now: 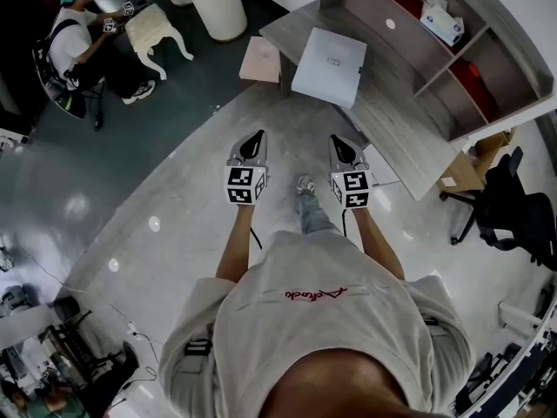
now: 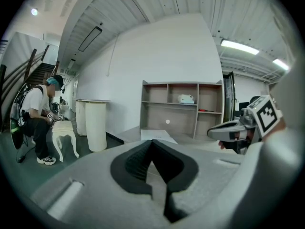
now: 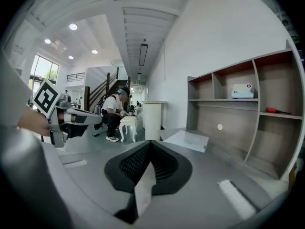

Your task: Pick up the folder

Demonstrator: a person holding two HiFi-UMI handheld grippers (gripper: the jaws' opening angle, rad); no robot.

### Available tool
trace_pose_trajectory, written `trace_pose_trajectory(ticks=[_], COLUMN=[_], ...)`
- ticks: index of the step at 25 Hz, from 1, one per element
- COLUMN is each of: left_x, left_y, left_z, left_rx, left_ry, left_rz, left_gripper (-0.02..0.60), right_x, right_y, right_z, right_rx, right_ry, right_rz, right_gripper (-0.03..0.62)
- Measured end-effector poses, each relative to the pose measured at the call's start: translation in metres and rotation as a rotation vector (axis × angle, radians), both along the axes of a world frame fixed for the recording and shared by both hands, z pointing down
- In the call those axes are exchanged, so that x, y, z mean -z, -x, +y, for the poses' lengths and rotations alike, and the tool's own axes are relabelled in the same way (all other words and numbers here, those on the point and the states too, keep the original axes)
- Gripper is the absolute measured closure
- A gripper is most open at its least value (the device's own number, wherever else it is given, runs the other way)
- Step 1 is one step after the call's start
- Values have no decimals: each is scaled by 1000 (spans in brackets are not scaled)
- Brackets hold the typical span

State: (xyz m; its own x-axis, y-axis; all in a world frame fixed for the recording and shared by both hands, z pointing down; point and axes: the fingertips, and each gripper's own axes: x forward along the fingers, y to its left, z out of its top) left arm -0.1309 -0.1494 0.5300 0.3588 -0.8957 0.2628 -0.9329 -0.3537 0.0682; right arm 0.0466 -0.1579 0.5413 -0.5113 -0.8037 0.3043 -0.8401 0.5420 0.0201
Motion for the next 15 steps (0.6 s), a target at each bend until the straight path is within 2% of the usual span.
trace_pose_trajectory(ticks=[15], left_x=[26], left_y=[-10], left_z=[-191], left_rx=[-12], left_ry=[-20], left_rz=[-6], left_gripper=[583], right_x=[24], right_y=[5], right_z=[-184], right_rx=[22], right_ry=[-21], right_rz=[-8], right_gripper=[586])
